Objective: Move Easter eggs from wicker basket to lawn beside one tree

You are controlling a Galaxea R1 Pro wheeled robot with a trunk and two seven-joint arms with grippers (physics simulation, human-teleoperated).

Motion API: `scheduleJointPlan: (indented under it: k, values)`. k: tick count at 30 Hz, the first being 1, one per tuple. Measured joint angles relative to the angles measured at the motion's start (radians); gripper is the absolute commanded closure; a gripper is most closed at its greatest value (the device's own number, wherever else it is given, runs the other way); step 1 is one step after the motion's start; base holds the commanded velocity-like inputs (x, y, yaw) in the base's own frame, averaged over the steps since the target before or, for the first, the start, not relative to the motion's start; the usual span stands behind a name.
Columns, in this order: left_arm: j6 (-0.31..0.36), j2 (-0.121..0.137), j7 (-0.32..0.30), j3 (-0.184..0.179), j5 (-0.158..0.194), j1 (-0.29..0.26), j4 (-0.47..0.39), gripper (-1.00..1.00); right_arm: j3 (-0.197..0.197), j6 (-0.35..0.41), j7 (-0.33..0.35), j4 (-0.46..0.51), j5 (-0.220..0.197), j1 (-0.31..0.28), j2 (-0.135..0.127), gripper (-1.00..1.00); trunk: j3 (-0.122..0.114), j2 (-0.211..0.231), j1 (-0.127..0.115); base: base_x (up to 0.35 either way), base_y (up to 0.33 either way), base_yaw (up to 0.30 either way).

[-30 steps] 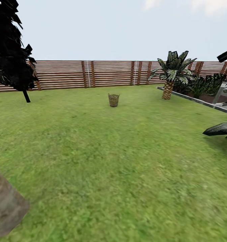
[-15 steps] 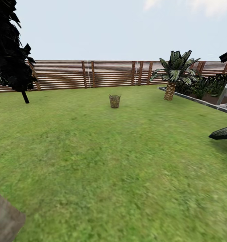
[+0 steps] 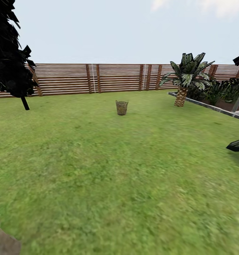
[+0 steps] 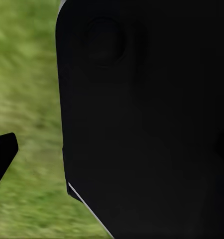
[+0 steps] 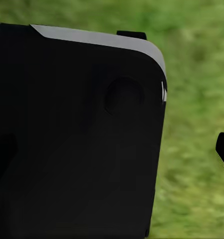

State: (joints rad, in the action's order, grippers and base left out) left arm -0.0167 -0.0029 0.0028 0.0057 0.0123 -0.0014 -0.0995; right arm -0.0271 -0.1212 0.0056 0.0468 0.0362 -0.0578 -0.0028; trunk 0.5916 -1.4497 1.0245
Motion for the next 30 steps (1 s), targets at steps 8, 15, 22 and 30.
scheduleJointPlan:
  k: [8,15,22,30]
  values:
    - [0.000,0.000,0.000,0.000,0.000,0.000,0.000,-1.00,0.000,0.000,0.000,0.000,0.000,0.000,0.000,-1.00,0.000,0.000,0.000,0.307,0.089,0.000]
    - [0.000,0.000,0.000,0.000,0.000,0.000,0.000,-1.00,0.000,0.000,0.000,0.000,0.000,0.000,0.001,-1.00,0.000,0.000,0.000,0.307,0.089,0.000]
    - [0.000,0.000,0.000,0.000,0.000,0.000,0.000,-1.00,0.000,0.000,0.000,0.000,0.001,0.000,0.001,-1.00,0.000,0.000,0.000,0.307,0.089,0.000]
    - [0.000,0.000,0.000,0.000,0.000,0.000,0.000,-1.00,0.000,0.000,0.000,-0.001,0.001,0.000,0.001,-1.00,0.000,0.000,0.000,0.307,0.089,0.000]
